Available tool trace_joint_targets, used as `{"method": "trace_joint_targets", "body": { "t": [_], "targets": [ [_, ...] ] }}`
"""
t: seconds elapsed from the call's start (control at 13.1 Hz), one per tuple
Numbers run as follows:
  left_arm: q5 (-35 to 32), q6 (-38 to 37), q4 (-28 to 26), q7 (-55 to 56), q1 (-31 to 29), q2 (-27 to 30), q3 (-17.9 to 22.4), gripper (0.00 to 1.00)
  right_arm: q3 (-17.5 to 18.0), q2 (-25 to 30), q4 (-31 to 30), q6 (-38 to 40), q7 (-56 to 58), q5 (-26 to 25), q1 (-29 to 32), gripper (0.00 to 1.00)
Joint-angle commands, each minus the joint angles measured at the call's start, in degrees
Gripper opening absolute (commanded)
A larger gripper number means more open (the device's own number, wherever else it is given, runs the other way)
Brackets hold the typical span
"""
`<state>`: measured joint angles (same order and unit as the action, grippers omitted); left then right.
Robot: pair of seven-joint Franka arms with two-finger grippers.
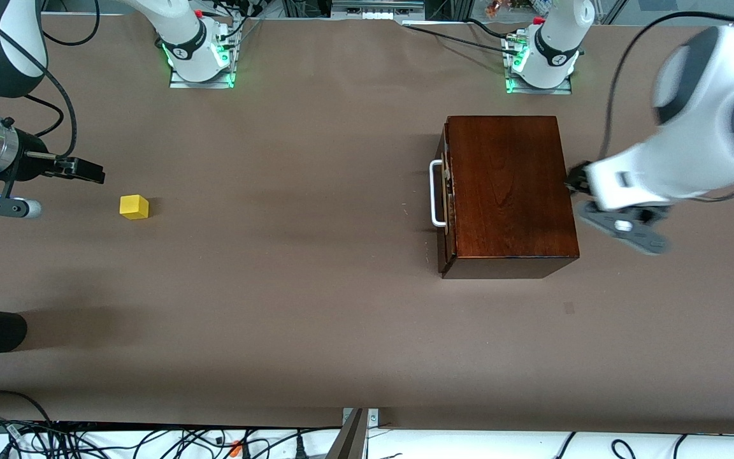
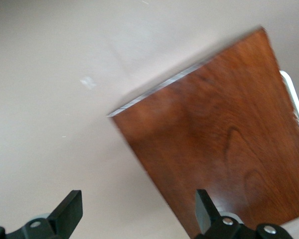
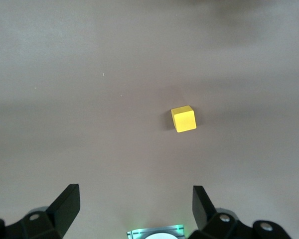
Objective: Open drawer, take yellow block, close drawer
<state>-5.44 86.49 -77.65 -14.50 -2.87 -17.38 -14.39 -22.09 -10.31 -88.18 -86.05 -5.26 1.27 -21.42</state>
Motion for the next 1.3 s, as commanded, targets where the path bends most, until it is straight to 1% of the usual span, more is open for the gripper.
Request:
{"method": "trace_joint_targets", "body": {
  "t": [0.0,0.08,0.15,0.23,0.31,0.38,0.46,0.61,0.92,1.22],
  "targets": [
    [6.56,4.81,-7.83,5.41,3.4,8.55,9.53,1.0,15.18,3.1,-0.59,-0.52,-0.81,-3.1,13.9,1.0],
    [7.89,6.74,-11.44,9.71,3.83,12.15,12.0,1.0,18.81,3.28,-0.59,-0.61,-0.81,-3.11,17.86,1.0],
    [7.73,8.94,-15.13,14.62,4.71,15.85,13.59,1.0,22.32,3.45,-0.59,-1.14,-0.72,-3.11,21.56,1.0],
    [7.64,10.7,-18.56,18.93,4.8,19.62,14.04,1.0,25.05,3.89,-0.68,-1.58,-0.72,-3.11,24.29,1.0],
    [7.38,11.85,-20.85,21.5,4.81,22.1,14.04,1.0,26.91,4.07,-0.68,-1.58,-0.72,-3.11,26.15,1.0],
    [7.2,11.6,-21.14,22.22,4.81,22.47,13.96,1.0,27.62,4.33,-0.68,-1.58,-0.72,-3.11,26.95,1.0],
    [6.94,10.9,-20.97,22.14,4.81,22.04,13.43,1.0,27.63,4.51,-0.77,-1.58,-0.72,-3.11,26.96,1.0],
    [6.94,10.1,-20.44,18.91,4.02,21.24,13.78,1.0,27.54,4.95,-0.77,-1.67,-0.72,-3.02,26.87,1.0],
    [6.94,9.67,-20.09,18.63,3.49,20.72,14.04,1.0,27.54,5.04,-0.68,-1.67,-0.72,-2.5,26.87,1.0],
    [6.94,6.59,-17.63,18.71,3.49,19.23,13.78,1.0,27.54,4.95,-0.86,-1.94,-0.46,-2.23,26.87,1.0]
  ]
}}
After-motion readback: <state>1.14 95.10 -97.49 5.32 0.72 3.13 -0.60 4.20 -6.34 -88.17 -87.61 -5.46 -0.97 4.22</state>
